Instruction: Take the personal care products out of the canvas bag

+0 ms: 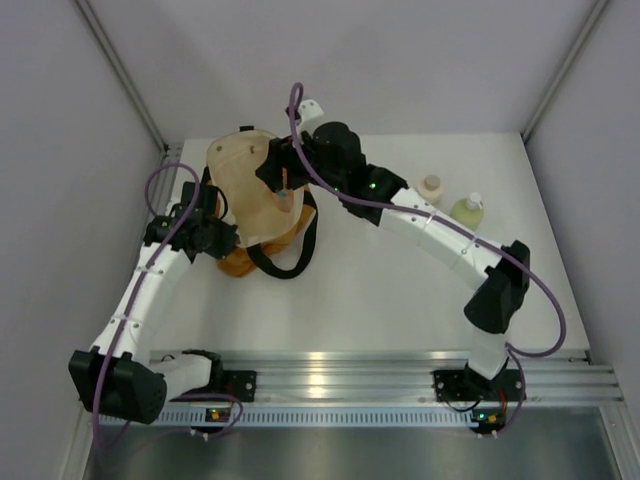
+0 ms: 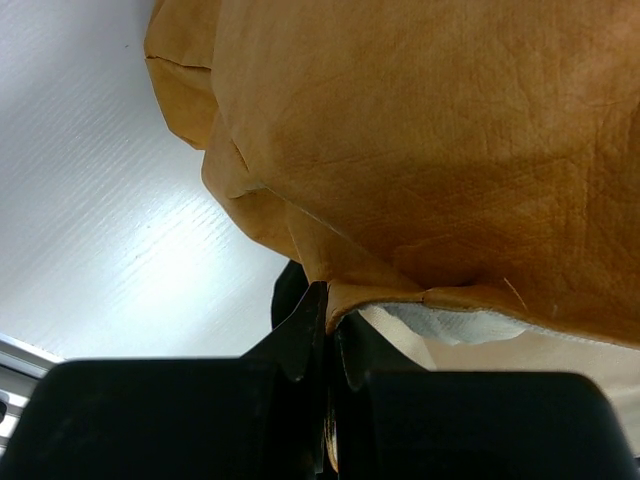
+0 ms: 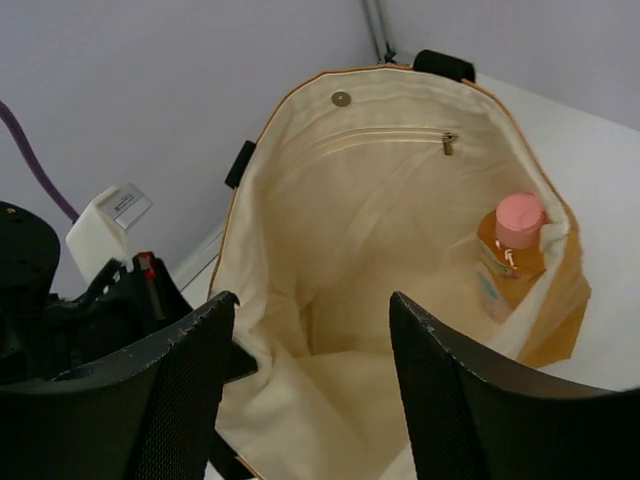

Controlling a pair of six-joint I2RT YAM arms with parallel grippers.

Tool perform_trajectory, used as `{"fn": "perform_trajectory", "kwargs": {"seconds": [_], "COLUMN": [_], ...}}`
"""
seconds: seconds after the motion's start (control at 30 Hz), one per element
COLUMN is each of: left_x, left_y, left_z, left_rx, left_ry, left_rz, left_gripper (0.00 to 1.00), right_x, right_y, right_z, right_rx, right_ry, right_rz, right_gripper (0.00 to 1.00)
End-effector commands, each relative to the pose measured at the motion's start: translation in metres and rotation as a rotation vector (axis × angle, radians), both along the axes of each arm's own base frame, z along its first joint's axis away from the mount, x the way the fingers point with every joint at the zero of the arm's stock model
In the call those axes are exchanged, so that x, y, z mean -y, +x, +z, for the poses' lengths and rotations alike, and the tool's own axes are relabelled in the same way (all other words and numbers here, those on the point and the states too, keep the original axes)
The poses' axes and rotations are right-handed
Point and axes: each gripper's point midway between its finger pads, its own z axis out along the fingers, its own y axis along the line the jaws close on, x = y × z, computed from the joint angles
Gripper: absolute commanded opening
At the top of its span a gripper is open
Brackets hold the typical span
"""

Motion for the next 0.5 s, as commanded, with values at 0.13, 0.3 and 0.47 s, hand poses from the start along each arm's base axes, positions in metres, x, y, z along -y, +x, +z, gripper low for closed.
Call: {"fn": "perform_trajectory", "kwargs": {"seconds": [0.13,0.3,0.47], "left_x": [0.007,0.006,0.005], "left_y": [0.013,0.015,0.015], "left_z": [0.017,0.018,0.02], "left_rx": [0.068,0.071,0.077], "left_ry": [-0.035,-0.034,-0.032], "left_rz": [0.003,0.016,0.018], "left_gripper": [0.0,0.0,0.0], "right_x": [-0.035,-0.041,-0.057], "right_y": [0.011,0.061,0.091], "right_z": [0.004,-0.025,-0.053], "right_rx": [-0.011,0.047,0.071], "right_ry": [0.031,-0.045,-0.077], "right_rz": [-0.034,-0.207,-0.281], "right_gripper": [0.61,0.6,0.57]}}
